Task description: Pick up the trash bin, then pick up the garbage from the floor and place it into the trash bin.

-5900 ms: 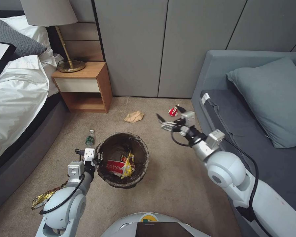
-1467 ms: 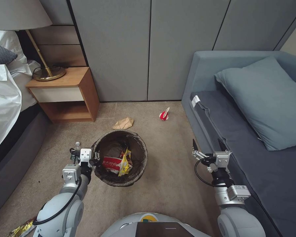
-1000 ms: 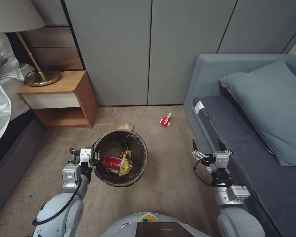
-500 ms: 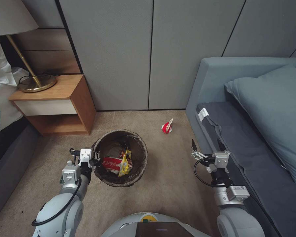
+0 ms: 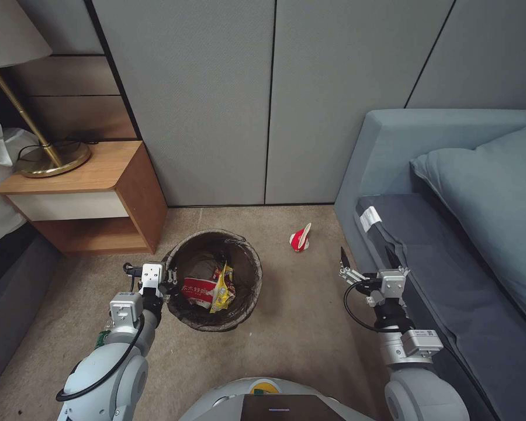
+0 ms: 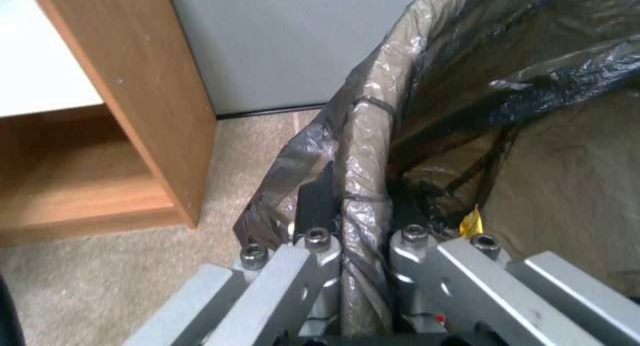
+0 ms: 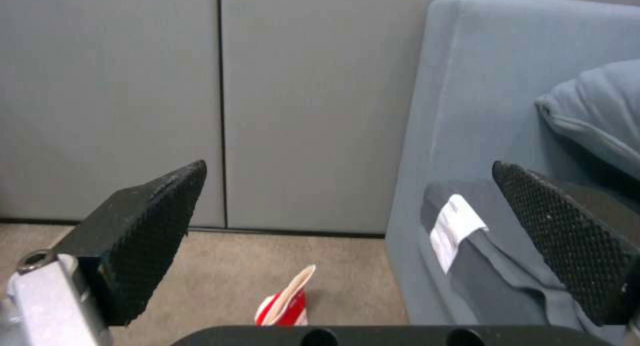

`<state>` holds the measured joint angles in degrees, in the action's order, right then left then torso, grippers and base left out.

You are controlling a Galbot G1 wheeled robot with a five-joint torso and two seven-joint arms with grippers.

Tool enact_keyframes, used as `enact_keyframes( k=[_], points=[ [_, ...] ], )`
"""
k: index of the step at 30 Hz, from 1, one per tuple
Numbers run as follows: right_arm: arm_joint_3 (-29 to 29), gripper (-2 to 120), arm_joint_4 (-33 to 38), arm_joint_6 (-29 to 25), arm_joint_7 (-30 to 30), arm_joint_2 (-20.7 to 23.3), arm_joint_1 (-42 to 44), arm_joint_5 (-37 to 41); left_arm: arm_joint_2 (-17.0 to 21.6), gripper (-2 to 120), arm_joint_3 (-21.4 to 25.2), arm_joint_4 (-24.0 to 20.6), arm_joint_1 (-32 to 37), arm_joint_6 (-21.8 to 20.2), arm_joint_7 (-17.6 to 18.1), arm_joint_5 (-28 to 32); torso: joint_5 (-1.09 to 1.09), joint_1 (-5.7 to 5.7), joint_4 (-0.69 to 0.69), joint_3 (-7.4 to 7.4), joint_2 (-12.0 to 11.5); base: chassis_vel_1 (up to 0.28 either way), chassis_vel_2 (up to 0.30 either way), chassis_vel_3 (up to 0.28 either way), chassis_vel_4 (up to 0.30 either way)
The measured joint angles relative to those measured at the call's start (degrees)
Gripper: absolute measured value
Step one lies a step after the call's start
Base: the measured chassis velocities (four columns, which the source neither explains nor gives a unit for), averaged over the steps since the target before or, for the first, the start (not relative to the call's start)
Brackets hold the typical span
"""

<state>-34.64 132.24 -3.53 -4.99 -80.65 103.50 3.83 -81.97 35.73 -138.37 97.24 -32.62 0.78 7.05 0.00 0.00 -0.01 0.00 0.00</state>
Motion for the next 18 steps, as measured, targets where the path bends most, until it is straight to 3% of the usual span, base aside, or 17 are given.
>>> enact_keyframes(
  k=[18],
  points=[
    [0.1, 100, -0.1, 0.0, 0.0, 0.0, 0.0, -0.2, -0.1, 2, 0.1, 0.1, -0.1, 0.0, 0.0, 0.1, 0.01, 0.00, 0.01, 0.00, 0.0, -0.128, 0.127, 0.130, -0.122]
  ],
)
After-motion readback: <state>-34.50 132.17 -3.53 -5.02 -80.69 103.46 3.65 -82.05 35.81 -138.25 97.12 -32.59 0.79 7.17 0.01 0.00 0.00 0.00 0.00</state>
